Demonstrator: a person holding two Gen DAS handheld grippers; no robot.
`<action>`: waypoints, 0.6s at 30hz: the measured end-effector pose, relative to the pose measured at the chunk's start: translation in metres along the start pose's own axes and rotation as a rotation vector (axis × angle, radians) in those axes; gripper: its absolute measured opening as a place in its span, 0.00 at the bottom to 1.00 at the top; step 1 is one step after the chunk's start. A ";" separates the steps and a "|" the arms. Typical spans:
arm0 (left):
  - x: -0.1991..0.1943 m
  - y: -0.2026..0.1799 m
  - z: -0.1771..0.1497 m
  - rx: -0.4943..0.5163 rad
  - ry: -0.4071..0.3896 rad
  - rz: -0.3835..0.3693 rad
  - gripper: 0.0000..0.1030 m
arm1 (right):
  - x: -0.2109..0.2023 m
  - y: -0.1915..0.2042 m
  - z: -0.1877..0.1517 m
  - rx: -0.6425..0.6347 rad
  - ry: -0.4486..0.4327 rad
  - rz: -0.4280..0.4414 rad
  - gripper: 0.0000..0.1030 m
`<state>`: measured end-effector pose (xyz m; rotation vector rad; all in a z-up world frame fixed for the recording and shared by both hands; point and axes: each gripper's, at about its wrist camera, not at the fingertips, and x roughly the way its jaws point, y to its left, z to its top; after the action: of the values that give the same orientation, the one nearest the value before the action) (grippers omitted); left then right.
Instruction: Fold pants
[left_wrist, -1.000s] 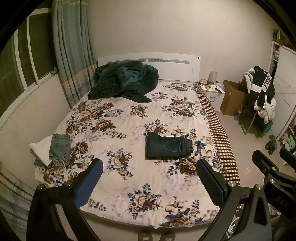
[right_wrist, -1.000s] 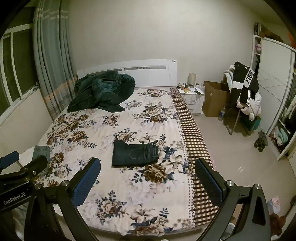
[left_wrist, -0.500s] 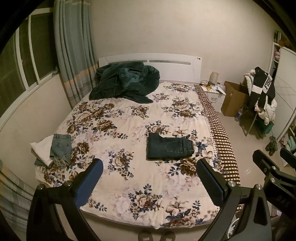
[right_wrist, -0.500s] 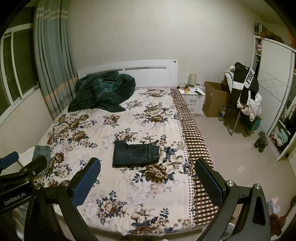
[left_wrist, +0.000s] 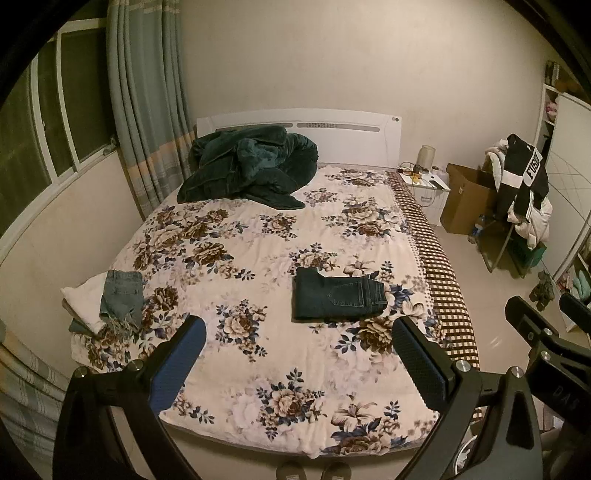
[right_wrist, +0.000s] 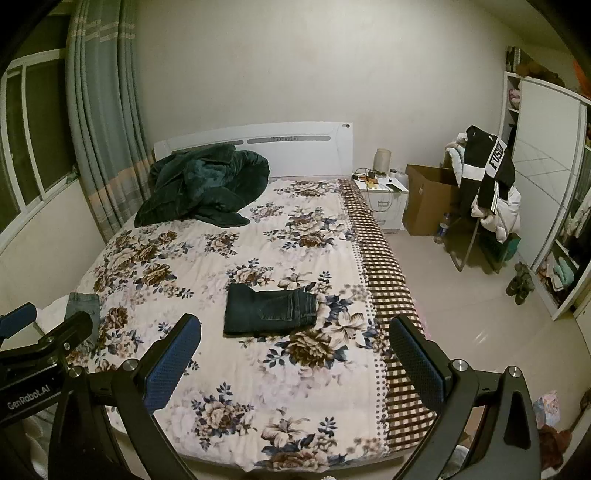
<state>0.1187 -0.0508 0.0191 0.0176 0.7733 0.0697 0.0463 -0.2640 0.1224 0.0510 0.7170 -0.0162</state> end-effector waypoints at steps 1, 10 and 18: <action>-0.001 0.000 0.000 -0.001 0.000 0.000 1.00 | 0.000 0.000 0.000 0.001 -0.001 -0.001 1.00; -0.002 -0.001 0.002 -0.002 0.002 0.003 1.00 | 0.000 0.000 0.000 0.000 0.000 0.001 1.00; -0.004 -0.001 0.006 -0.002 -0.002 0.003 1.00 | 0.000 0.000 -0.001 -0.001 0.001 0.000 1.00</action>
<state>0.1205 -0.0521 0.0262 0.0170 0.7712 0.0729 0.0462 -0.2635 0.1218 0.0504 0.7182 -0.0159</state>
